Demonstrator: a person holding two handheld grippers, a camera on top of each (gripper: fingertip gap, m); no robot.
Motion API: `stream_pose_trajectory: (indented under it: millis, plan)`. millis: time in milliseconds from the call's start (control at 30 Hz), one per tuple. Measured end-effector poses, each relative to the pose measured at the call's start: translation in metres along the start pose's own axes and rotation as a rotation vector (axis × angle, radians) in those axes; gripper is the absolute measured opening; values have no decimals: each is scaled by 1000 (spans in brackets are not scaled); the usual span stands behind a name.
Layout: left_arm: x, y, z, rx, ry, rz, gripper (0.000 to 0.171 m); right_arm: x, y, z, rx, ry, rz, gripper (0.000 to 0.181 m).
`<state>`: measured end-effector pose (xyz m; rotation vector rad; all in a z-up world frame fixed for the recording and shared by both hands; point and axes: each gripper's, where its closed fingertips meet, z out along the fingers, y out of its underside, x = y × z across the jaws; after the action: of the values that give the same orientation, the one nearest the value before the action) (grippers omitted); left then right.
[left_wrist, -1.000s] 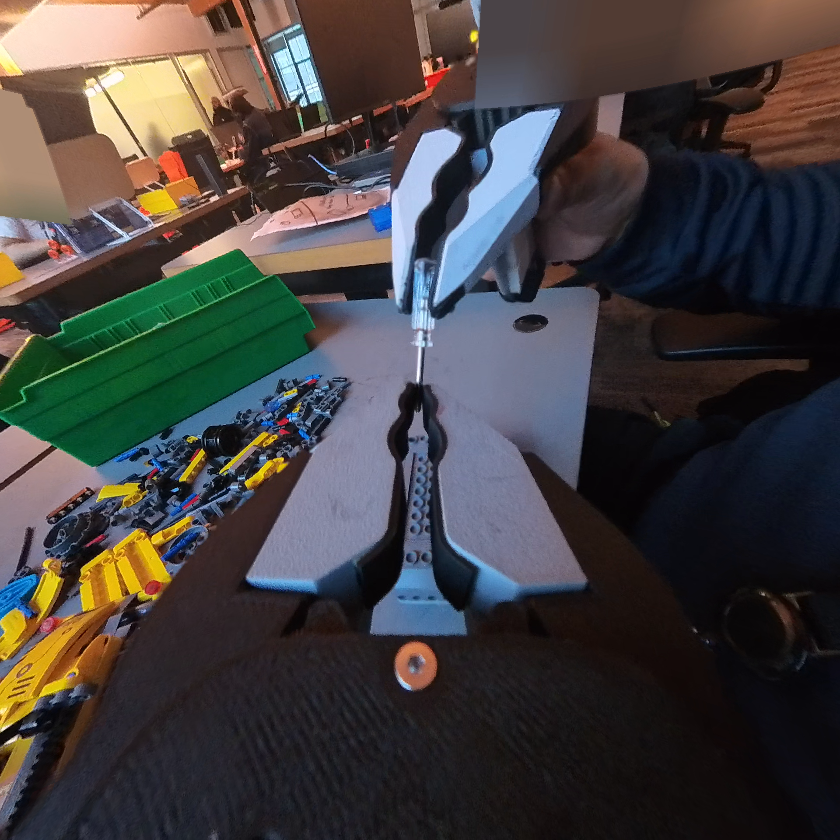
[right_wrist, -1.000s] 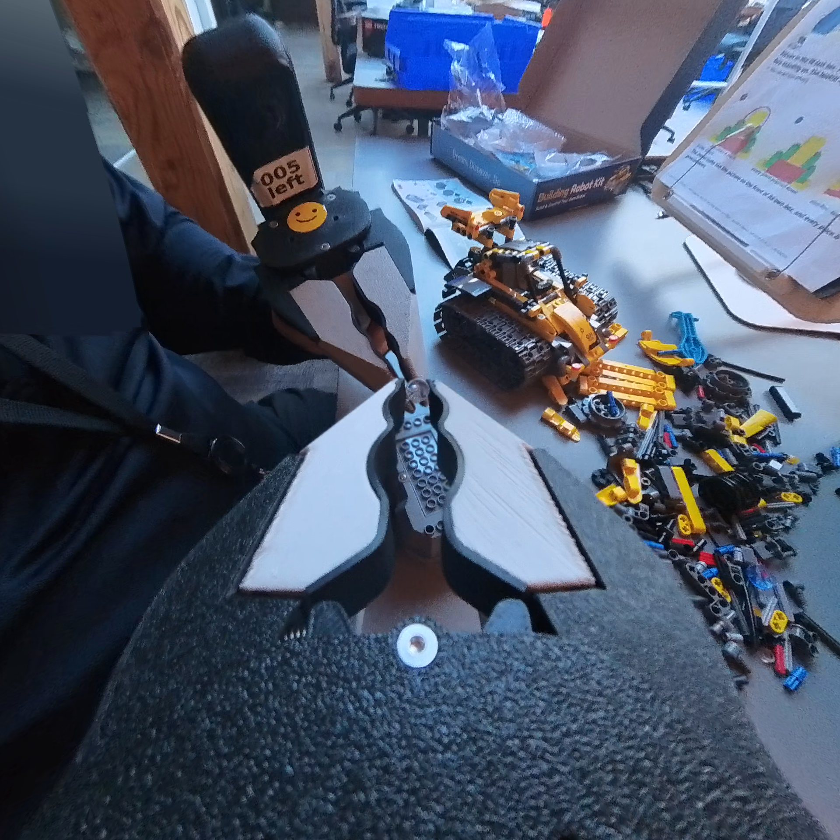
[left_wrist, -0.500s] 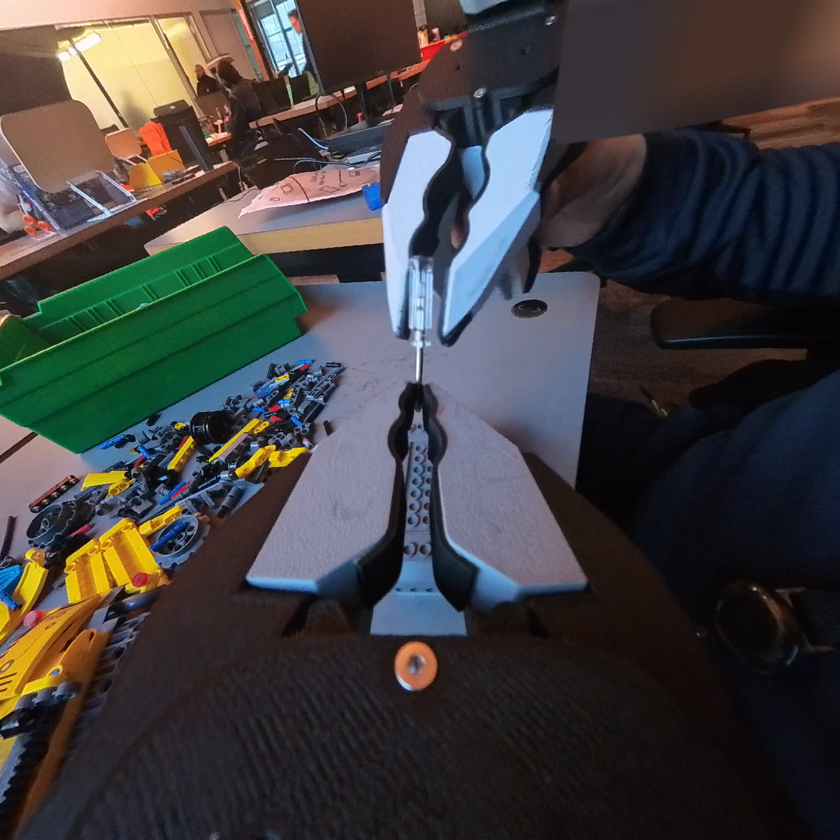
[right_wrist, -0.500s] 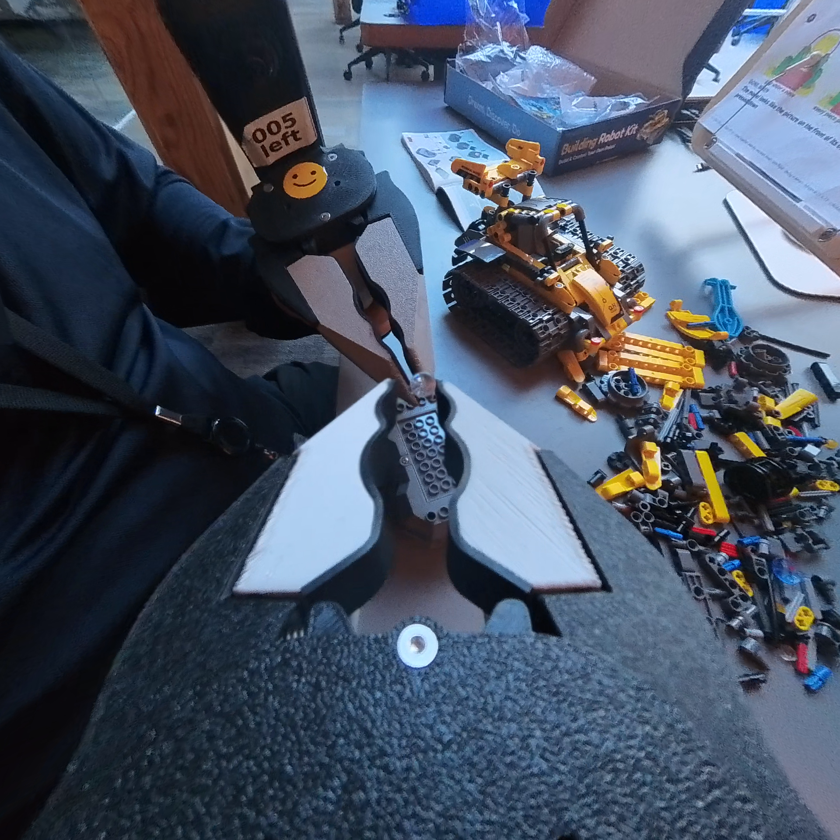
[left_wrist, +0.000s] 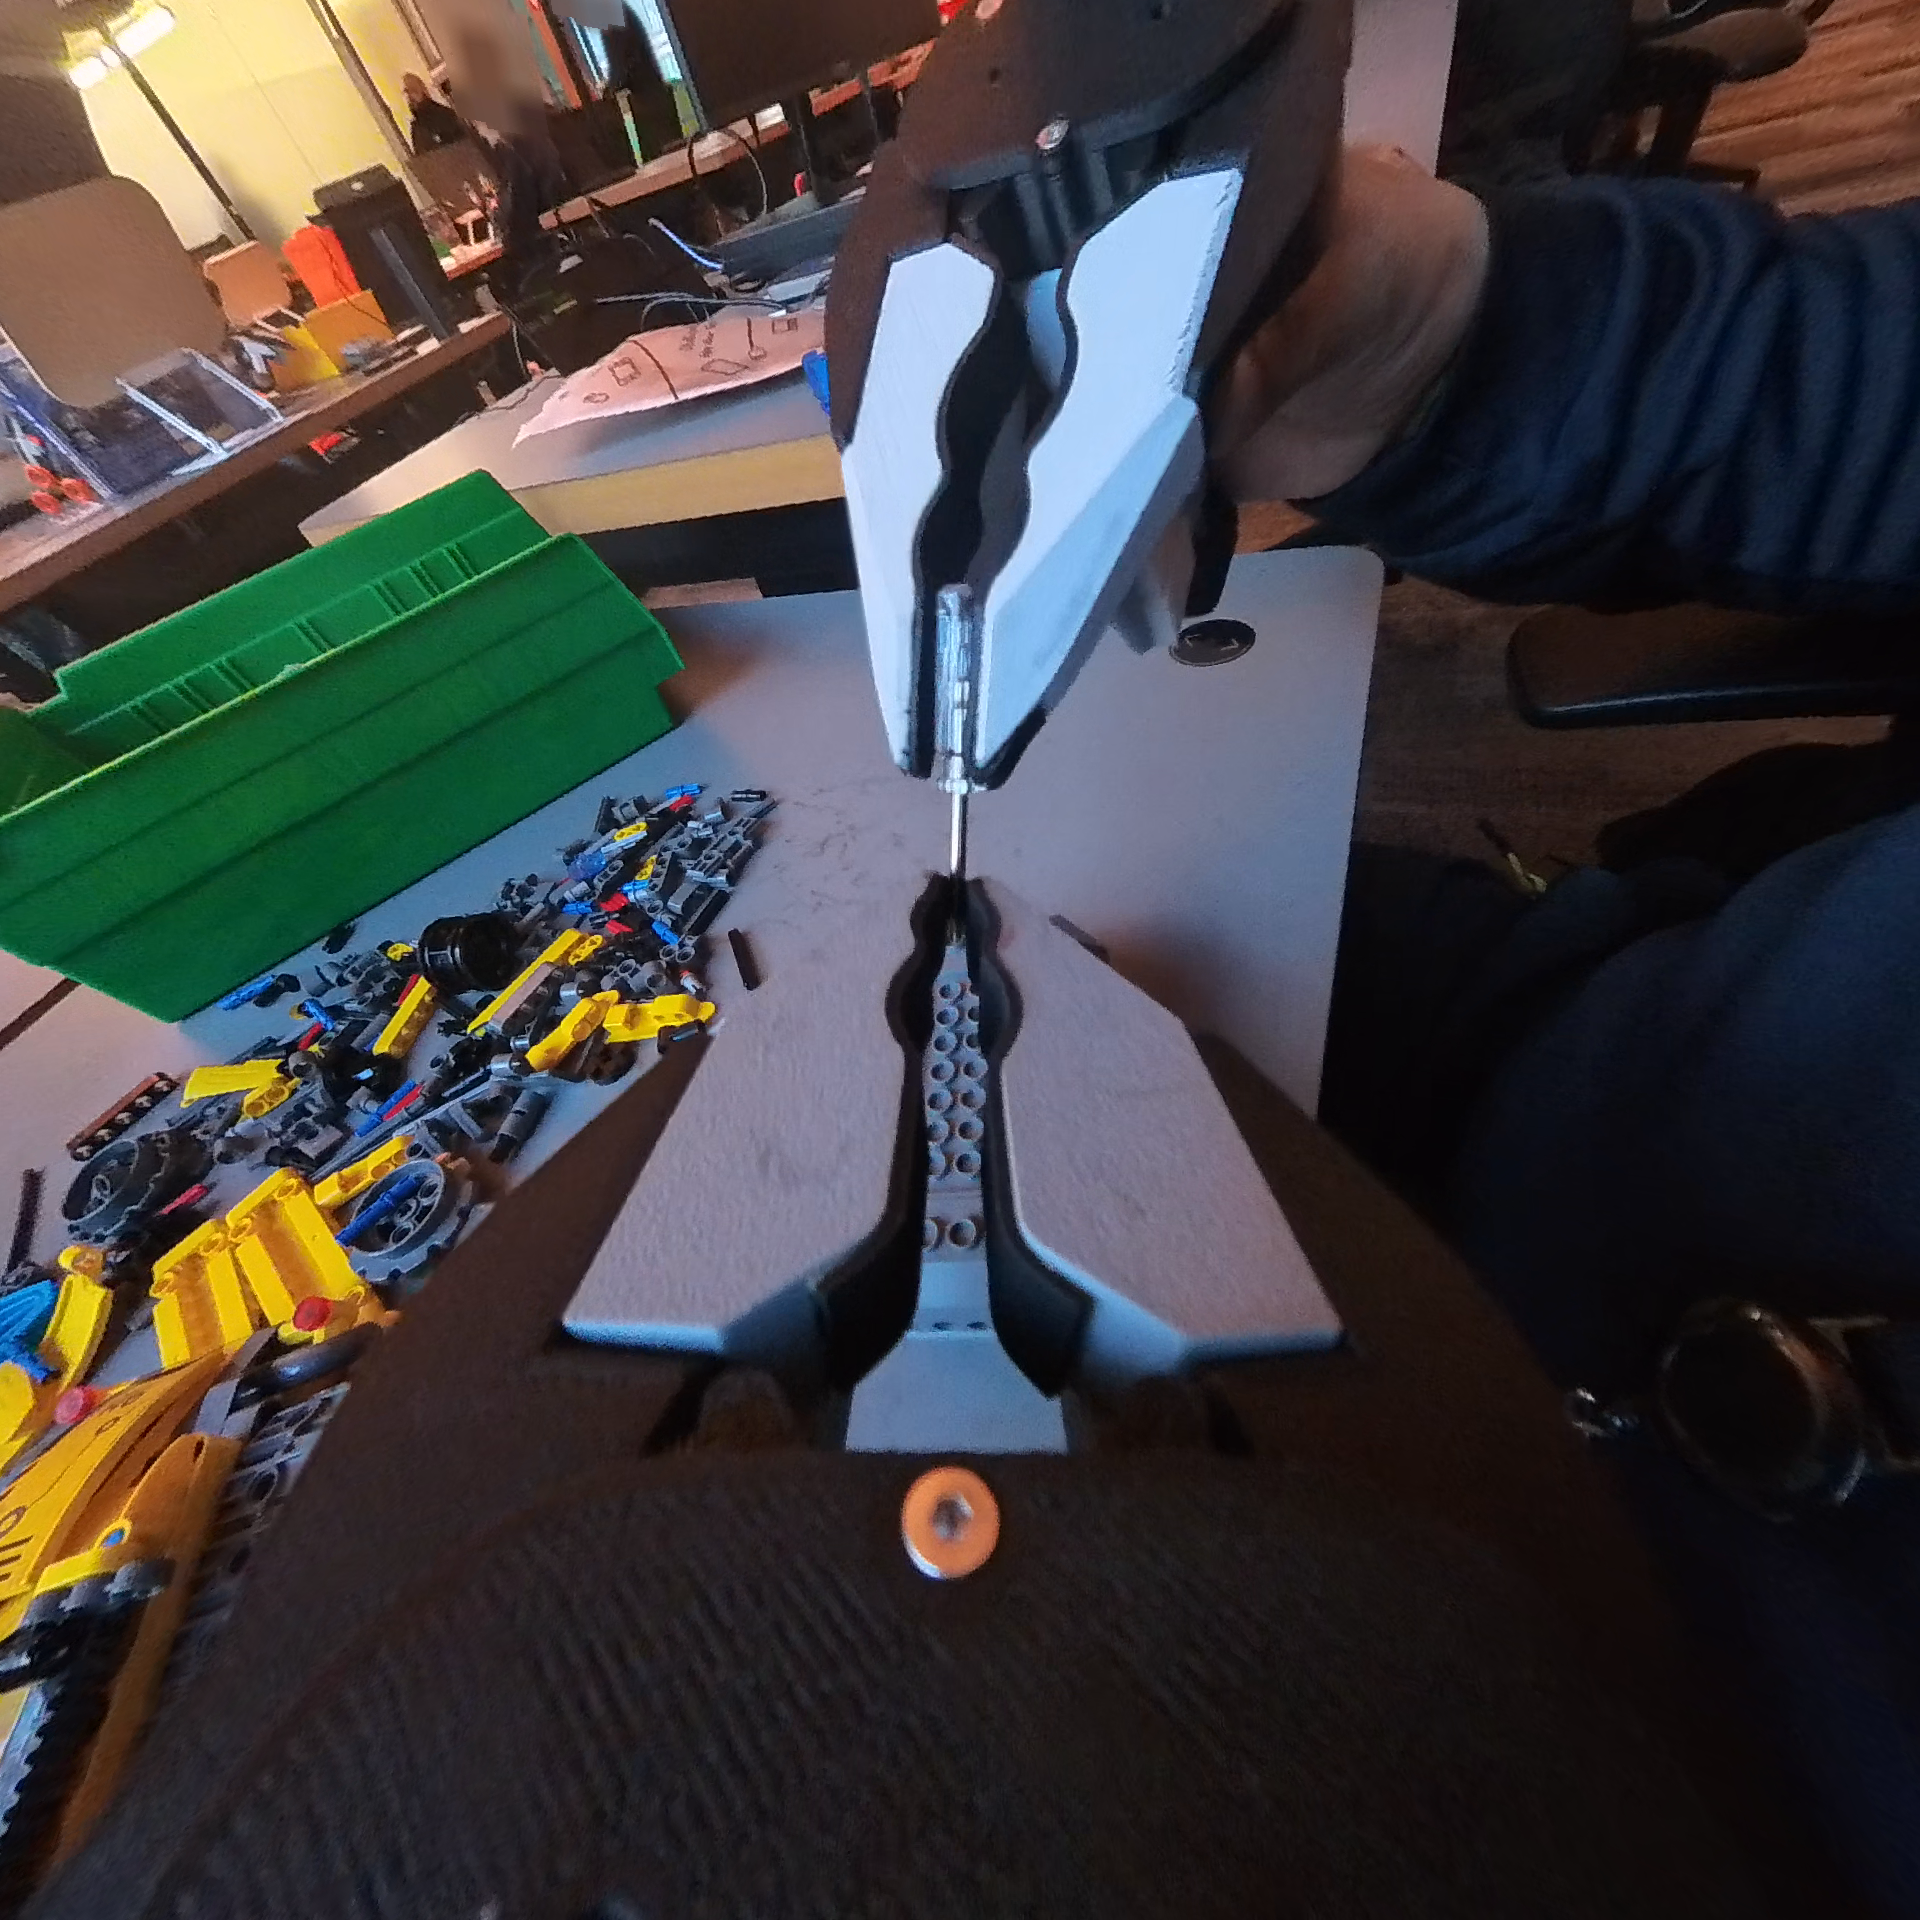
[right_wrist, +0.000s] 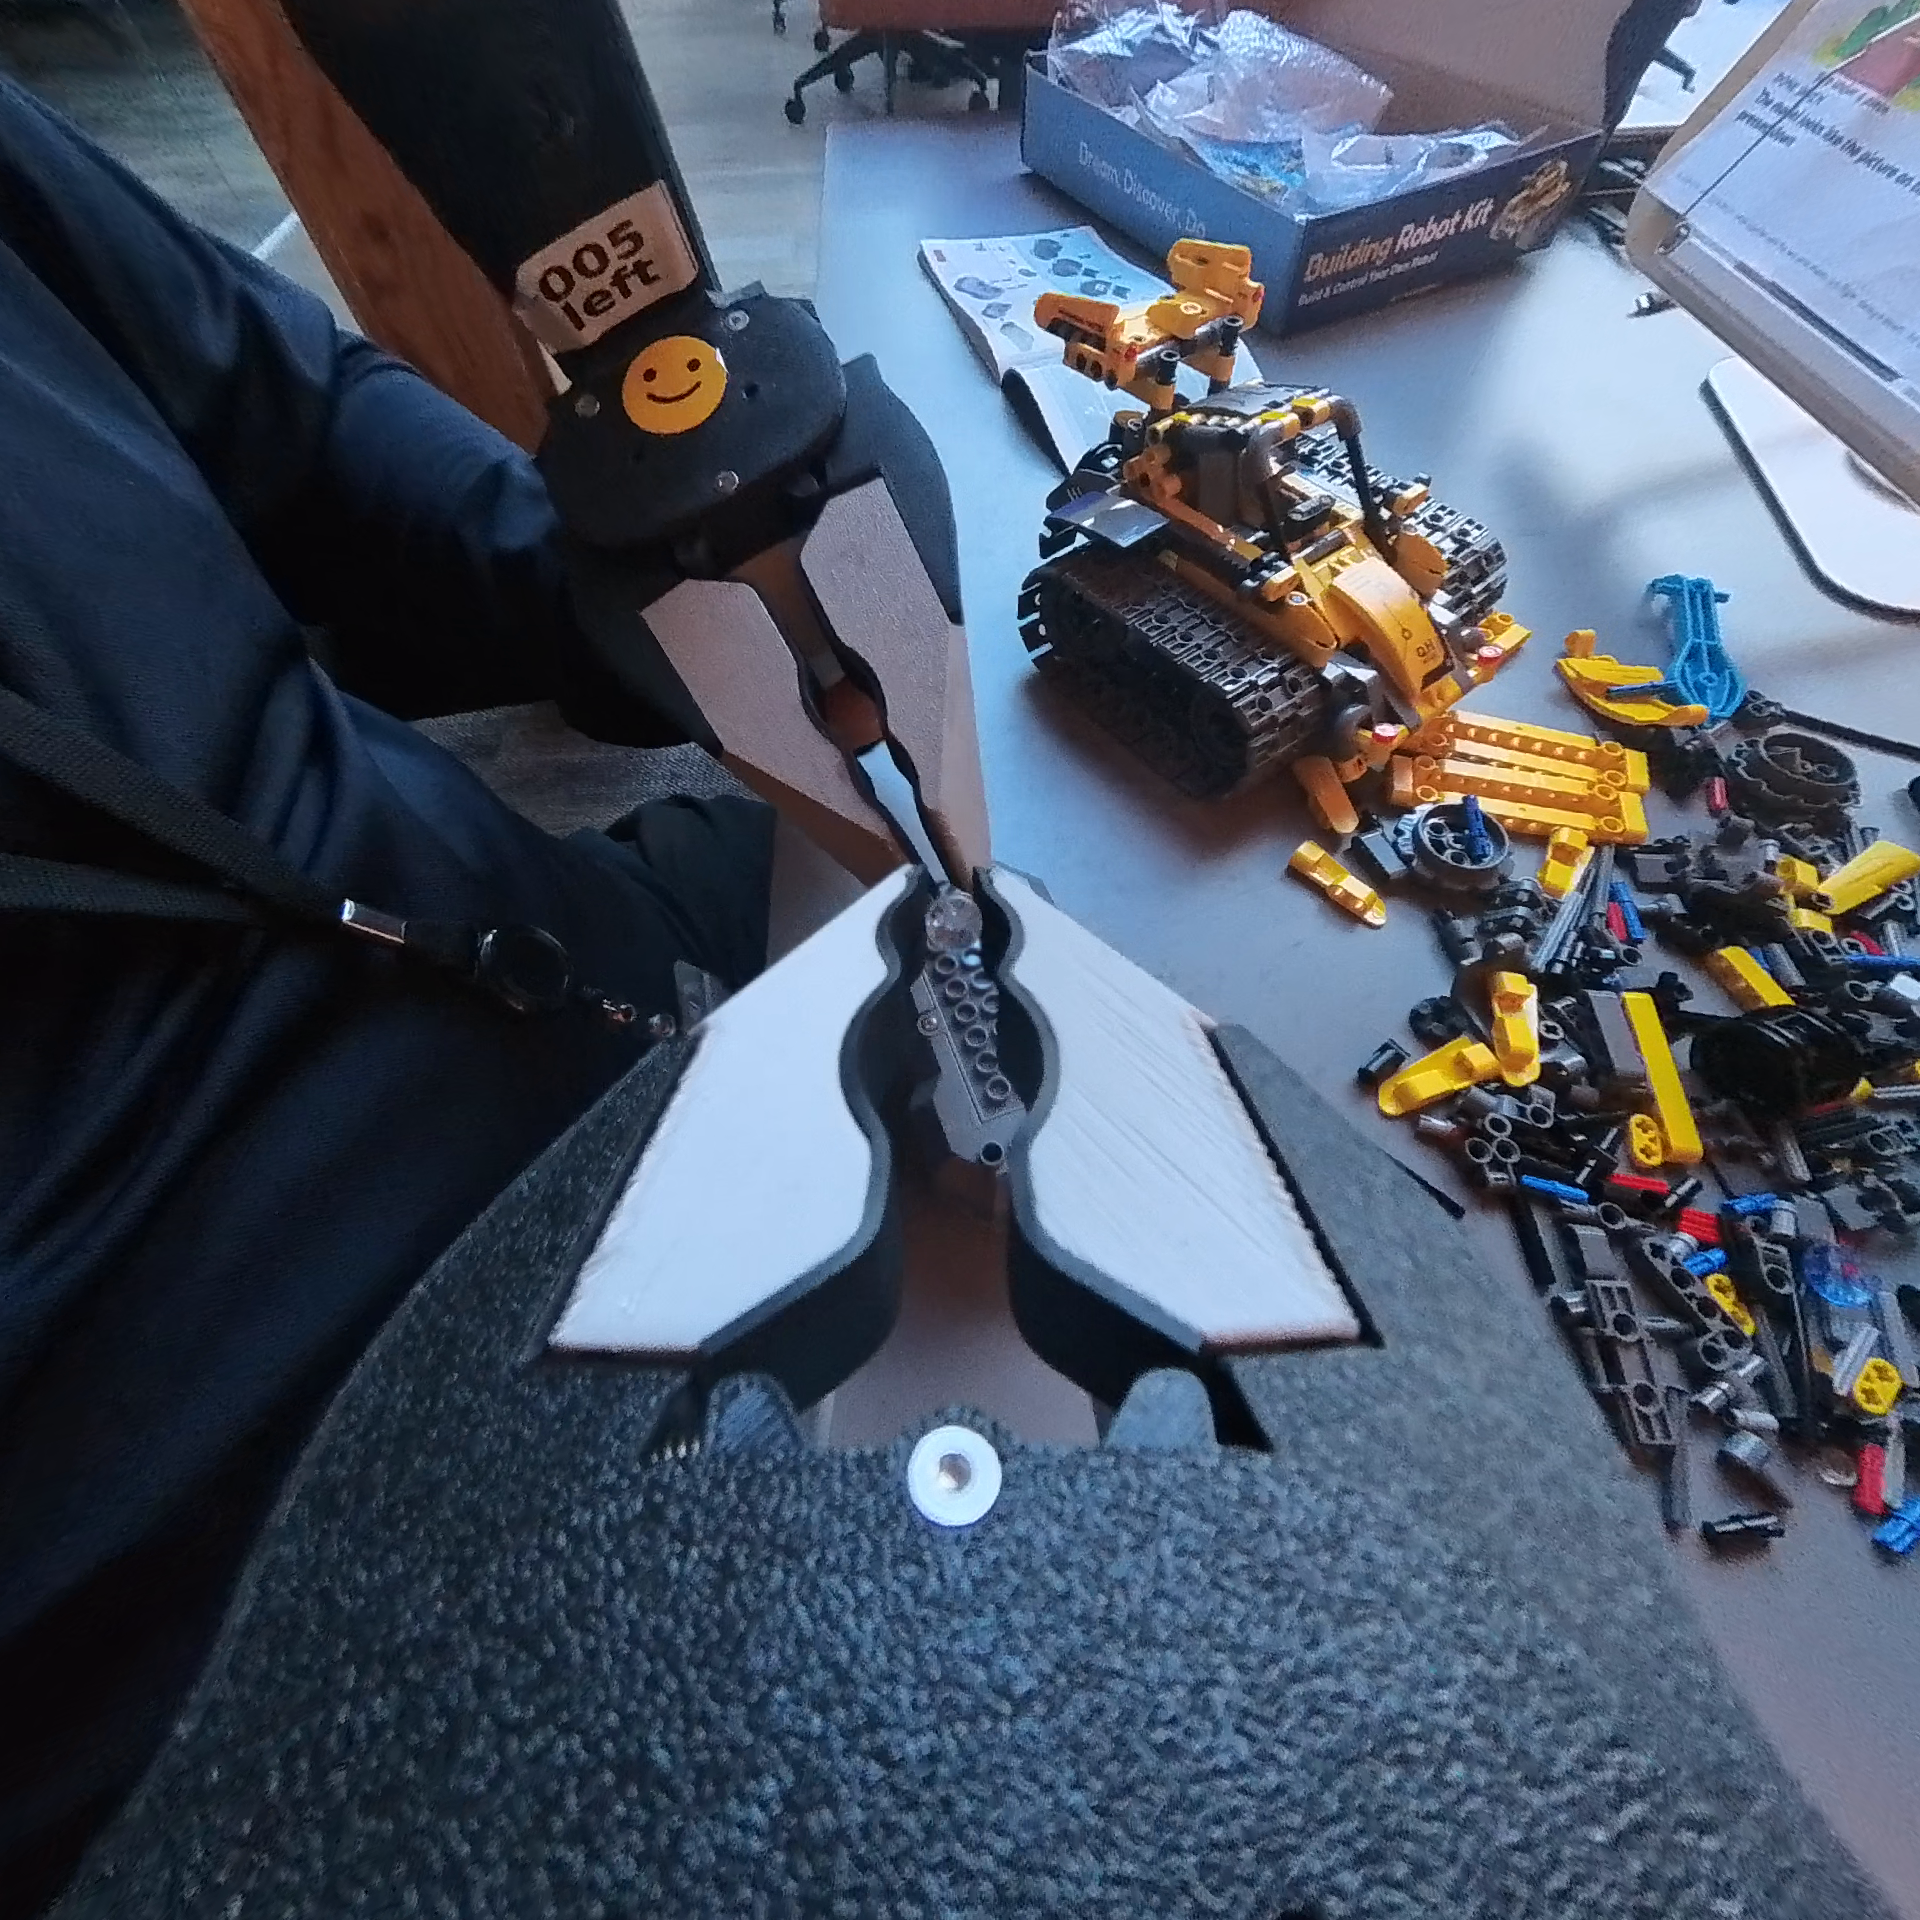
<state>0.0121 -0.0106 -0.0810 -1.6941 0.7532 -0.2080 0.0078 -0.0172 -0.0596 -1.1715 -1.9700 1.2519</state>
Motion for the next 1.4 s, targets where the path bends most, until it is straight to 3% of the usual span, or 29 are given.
stream_pose_trajectory:
  millis: [33,167,267,600,767,900,1233,1400]
  plan:
    - [0,1,1,0,6,-14,0,0,1,0,-6,-1,11,9]
    - [-1,3,2,2,22,-65,0,3,2,0,-3,2,75,8]
    - [-4,11,5,-44,28,-105,23,8,0,-2,15,26,89,8]
    - [-13,25,5,-87,44,-221,36,22,10,1,42,62,135,8]
    - [-15,34,4,-154,57,-285,54,27,9,-9,54,80,153,9]
    - [-16,43,0,-229,73,-364,79,31,4,-22,70,101,155,9]
    - [-6,69,3,-401,40,-291,95,10,27,-8,-82,78,65,8]
    - [4,82,6,-443,99,-300,101,1,29,3,-93,30,112,8]
